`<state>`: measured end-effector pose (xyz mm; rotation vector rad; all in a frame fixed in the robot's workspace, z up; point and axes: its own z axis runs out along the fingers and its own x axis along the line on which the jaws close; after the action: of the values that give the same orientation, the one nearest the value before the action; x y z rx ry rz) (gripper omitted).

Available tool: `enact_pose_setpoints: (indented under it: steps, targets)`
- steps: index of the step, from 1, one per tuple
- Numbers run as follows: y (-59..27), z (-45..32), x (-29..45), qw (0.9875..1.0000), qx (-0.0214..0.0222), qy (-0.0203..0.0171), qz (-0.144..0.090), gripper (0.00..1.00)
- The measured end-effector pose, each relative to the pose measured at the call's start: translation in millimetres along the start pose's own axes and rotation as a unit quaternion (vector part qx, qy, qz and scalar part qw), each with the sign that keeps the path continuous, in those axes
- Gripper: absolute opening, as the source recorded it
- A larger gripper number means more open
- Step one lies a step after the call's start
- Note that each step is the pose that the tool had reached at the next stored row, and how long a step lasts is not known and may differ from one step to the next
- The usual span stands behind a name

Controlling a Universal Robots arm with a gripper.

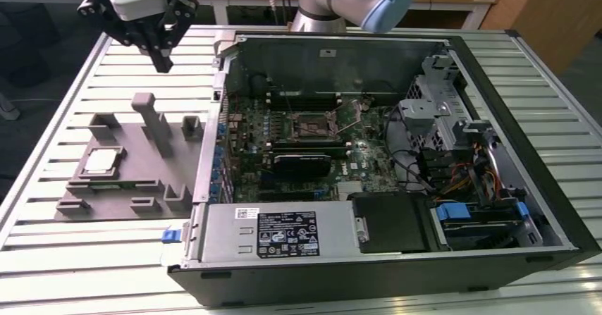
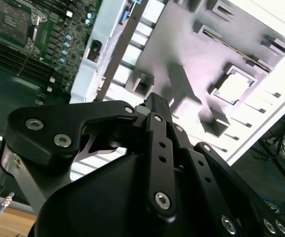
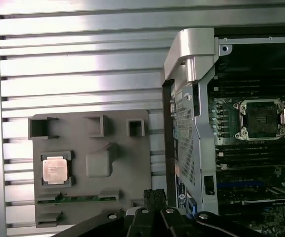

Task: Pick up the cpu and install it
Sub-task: 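Reach for the cpu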

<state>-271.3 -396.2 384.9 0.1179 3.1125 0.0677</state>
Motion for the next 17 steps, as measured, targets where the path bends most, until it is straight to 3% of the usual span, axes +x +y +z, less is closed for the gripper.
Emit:
enact_pose_setpoints:
  steps: [17]
  targets:
    - [3.7, 7.2, 39.7, 1.0, 0.0, 0.0, 0.0, 0.11]
